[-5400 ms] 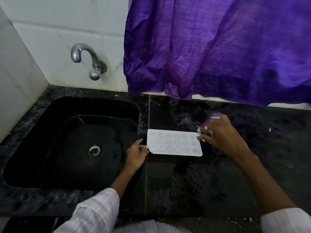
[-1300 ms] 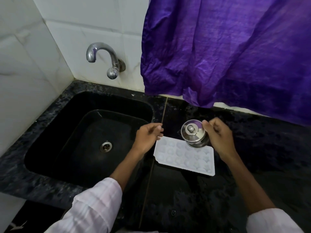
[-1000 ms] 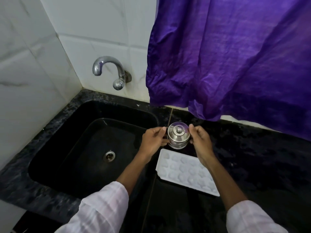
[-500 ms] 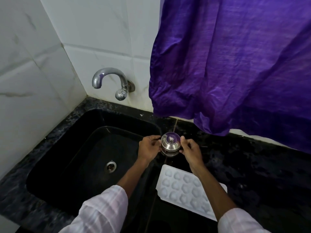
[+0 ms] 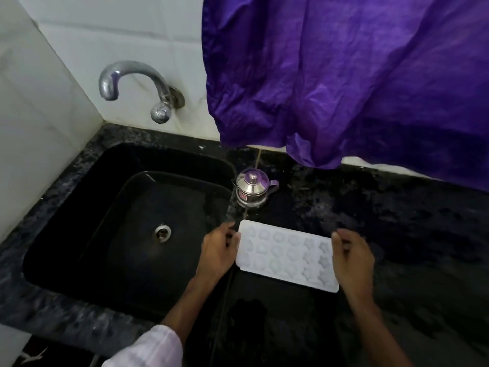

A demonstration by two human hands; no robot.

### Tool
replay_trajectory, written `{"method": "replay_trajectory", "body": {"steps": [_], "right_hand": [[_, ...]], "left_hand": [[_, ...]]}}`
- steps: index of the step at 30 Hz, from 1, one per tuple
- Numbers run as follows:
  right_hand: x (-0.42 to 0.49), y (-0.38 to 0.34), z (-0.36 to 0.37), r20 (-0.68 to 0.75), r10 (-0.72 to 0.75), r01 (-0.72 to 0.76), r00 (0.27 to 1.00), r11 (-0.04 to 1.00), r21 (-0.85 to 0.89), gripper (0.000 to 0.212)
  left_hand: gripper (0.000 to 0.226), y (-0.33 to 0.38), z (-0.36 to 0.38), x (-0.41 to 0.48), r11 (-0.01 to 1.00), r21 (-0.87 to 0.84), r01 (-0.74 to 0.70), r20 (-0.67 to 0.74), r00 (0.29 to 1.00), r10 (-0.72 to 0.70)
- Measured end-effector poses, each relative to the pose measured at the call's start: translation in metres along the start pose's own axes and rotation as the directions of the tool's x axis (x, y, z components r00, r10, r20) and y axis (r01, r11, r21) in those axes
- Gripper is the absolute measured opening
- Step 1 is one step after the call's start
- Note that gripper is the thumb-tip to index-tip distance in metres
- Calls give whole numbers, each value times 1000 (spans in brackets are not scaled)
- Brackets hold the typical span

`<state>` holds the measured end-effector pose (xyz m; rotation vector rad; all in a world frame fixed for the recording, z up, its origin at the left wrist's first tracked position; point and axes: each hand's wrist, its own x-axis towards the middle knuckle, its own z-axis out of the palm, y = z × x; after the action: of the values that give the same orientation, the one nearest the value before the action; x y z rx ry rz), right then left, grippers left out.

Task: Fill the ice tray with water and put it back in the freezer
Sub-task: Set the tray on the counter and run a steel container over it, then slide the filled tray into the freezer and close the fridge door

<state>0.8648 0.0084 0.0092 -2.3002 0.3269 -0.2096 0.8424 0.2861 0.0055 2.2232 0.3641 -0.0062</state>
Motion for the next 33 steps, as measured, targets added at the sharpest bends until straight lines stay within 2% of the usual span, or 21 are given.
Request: {"method": "replay_trajectory", "body": {"steps": [3, 5, 7, 10, 19, 27, 30, 33], "right_hand": [[-26, 25, -11, 16, 80, -78, 997, 991, -105, 32], [-36, 35, -8, 70, 56, -46, 996, 990, -136, 32], [-40, 37, -4, 104, 29, -17, 994, 994, -111, 28], [-41, 34, 0, 107, 57, -53, 993, 998, -36, 25], [-60, 40, -23, 88, 169, -175, 982, 982, 65, 25], [-112, 53, -70, -55, 324, -311, 945, 936, 167, 24], [-143, 58, -86, -157, 404, -373, 901, 907, 194, 24], [-186, 64, -97, -265, 501, -450, 824, 863, 232, 22]], "left_hand": [[28, -3, 10, -11, 1000, -5, -19, 35, 999, 19], [28, -2, 15, -12, 1000, -18, -3, 38, 999, 3], [28, -1, 16, -11, 998, -36, 53, 30, 998, -52], [24, -1, 15, -12, 990, -77, 119, 28, 993, -117], [24, 13, 17, -34, 979, -178, 101, 18, 995, -100], [23, 36, 32, -60, 962, -268, 42, 174, 985, 6], [25, 44, 43, -69, 963, -267, 24, 286, 957, 55], [25, 50, 54, -78, 961, -276, 10, 425, 898, 113]]}}
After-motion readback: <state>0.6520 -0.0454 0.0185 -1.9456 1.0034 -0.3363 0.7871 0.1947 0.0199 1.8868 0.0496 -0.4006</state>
